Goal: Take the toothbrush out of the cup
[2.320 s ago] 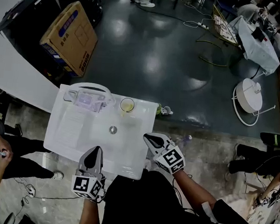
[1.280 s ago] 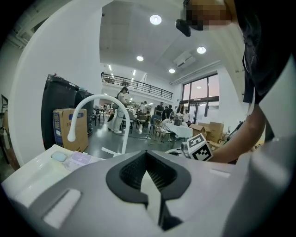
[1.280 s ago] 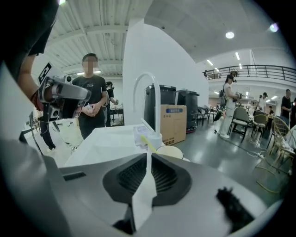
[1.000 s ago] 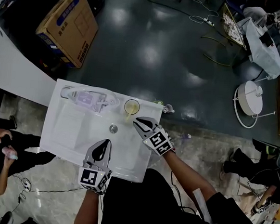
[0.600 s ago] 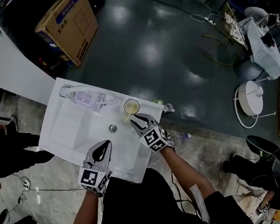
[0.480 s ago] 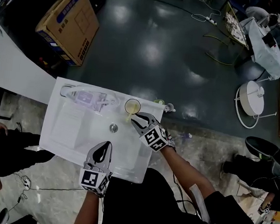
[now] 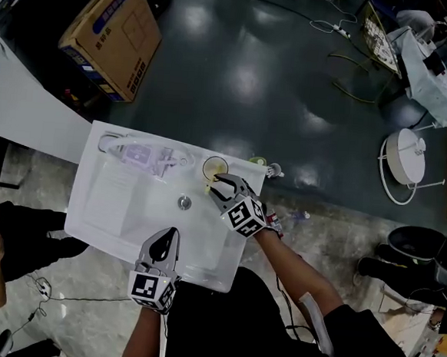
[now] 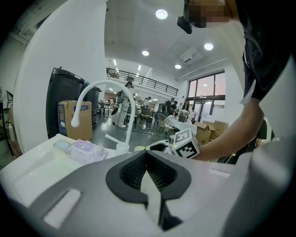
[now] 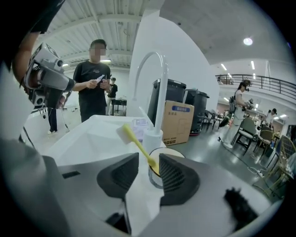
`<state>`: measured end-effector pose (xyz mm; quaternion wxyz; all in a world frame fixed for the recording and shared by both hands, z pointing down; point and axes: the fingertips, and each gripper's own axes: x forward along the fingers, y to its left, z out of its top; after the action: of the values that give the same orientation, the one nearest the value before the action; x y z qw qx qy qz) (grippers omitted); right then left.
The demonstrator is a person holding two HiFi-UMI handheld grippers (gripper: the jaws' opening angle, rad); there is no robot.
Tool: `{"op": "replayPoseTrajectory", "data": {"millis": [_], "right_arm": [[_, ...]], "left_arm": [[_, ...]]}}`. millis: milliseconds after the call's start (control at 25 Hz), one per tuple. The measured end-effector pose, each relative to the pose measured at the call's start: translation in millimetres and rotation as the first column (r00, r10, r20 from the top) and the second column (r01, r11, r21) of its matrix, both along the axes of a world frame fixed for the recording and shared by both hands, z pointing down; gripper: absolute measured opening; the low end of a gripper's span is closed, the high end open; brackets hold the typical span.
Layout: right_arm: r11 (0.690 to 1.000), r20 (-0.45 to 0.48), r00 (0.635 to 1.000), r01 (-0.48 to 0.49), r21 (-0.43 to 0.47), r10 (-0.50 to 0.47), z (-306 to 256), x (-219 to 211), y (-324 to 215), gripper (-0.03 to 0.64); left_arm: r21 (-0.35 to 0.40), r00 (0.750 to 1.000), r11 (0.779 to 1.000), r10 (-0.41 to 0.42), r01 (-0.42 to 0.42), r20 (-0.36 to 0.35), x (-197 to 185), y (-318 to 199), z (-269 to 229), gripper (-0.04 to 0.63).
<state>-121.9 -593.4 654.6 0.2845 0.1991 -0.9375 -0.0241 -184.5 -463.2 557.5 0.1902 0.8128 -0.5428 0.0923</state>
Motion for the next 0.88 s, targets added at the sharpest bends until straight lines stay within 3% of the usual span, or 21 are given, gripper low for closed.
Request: {"op": "replayPoseTrajectory", "data": {"millis": [200, 400, 720, 880], "right_arm": [[0.999, 0.021, 0.999, -0.043, -0.026, 0.044, 2.6, -0.5, -8.6, 0.126], [0.995, 0.043, 0.995, -0.089, -0.047, 0.091, -1.9, 1.4, -17.4, 0.080], [0.990, 0.055, 0.990, -0.128, -0.062, 0.131, -12.3, 13.1, -27.3, 0.057], [0.978, 0.111, 0.978, -0.161, -0.132, 0.176, -20.8, 17.1, -26.3, 0.055]], "left_arm": [[0.007, 1.000, 1.000, 0.013, -0.013, -0.022, 10.6, -10.6, -2.6, 0.009], [0.012, 0.999, 0.999, 0.035, -0.035, -0.026, 17.0, -15.7, -2.7, 0.009], [-0.003, 1.000, 1.000, 0.020, -0.020, -0.020, 7.8, -15.4, 0.4, 0.009], [0.004, 1.000, 1.000, 0.011, -0.011, -0.023, 6.4, -17.0, -3.1, 0.009]]}}
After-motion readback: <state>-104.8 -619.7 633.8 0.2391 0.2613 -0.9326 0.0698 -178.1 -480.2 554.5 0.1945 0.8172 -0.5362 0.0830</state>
